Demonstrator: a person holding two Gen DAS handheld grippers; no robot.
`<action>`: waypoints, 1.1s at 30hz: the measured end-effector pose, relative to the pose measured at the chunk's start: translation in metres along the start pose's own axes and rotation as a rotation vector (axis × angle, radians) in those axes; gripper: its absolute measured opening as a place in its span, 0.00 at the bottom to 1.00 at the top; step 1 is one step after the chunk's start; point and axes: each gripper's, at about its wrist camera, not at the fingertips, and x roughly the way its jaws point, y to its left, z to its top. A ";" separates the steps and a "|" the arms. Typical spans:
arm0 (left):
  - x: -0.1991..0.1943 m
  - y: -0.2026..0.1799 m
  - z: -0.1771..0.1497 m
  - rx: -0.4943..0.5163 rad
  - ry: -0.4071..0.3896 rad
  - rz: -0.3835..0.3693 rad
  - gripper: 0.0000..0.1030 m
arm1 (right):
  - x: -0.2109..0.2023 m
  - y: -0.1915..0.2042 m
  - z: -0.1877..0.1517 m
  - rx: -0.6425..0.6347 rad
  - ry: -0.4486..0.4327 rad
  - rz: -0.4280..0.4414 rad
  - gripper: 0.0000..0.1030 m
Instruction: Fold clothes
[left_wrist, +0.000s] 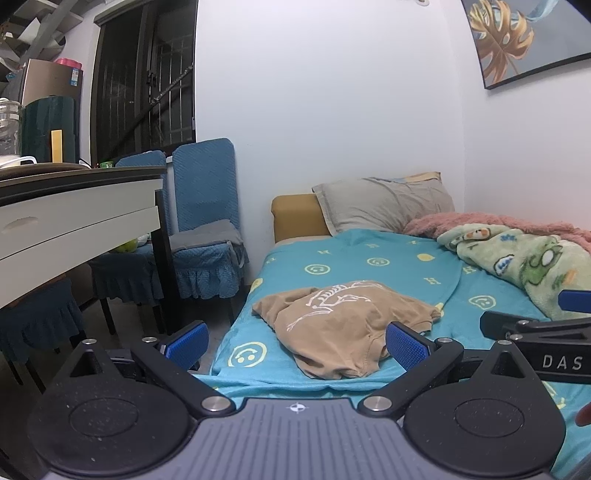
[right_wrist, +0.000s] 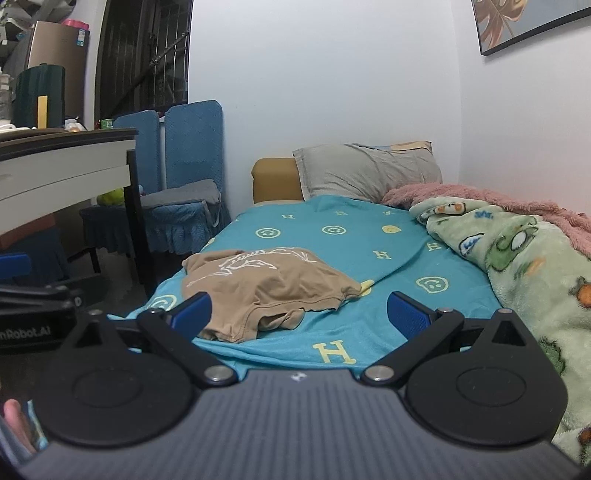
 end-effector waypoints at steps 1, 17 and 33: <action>-0.001 -0.001 -0.001 0.003 -0.001 0.000 1.00 | 0.000 -0.001 0.000 0.006 0.000 -0.001 1.00; 0.017 -0.017 -0.008 0.057 0.051 -0.007 1.00 | 0.001 -0.005 0.001 0.048 0.001 -0.021 1.00; 0.020 -0.002 -0.008 -0.040 0.045 -0.057 1.00 | 0.002 -0.009 -0.001 0.053 0.002 -0.016 1.00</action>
